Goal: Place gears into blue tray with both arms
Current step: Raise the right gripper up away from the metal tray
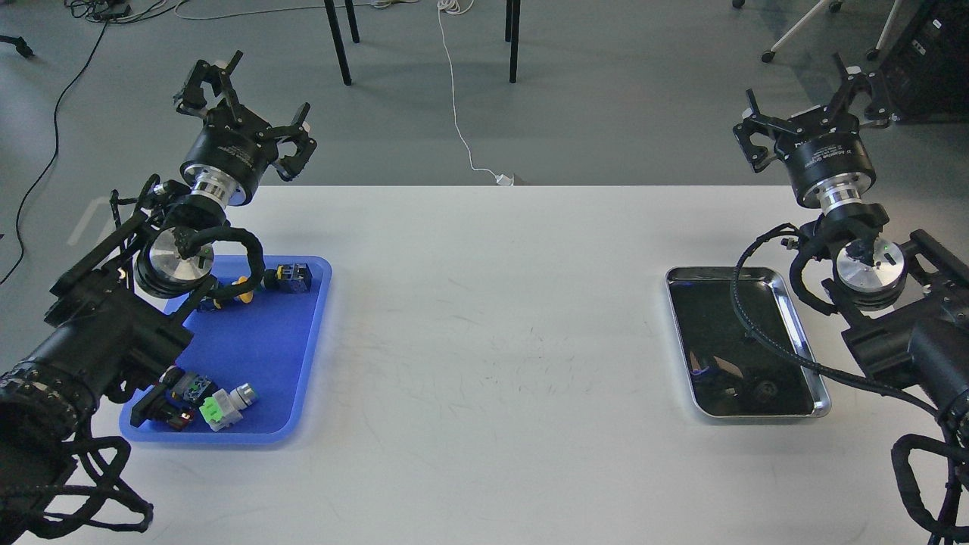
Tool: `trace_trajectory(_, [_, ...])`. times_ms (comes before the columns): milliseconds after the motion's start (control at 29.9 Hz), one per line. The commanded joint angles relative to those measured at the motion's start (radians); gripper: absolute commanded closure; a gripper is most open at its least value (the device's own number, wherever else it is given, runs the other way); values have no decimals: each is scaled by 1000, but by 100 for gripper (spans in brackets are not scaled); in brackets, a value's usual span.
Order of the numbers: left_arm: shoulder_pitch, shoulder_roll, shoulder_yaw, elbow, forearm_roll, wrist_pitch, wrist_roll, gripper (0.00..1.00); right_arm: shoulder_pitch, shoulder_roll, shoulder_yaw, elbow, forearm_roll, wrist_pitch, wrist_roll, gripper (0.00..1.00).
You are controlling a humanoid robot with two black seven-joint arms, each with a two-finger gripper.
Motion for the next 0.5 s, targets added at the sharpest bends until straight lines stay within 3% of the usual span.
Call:
trace_trajectory(0, [-2,0,6,-2,2,-2,-6,2,-1,-10,3,33,0,-3,0,1])
trace_trajectory(268, [-17,8,-3,-3,-4,-6,-9,2,52,-26,-11,26,-18,10,6,1])
trace_trajectory(468, [-17,26,-6,-6,-4,-14,-9,2,129,-180,-154,70,-146,10,-5,1])
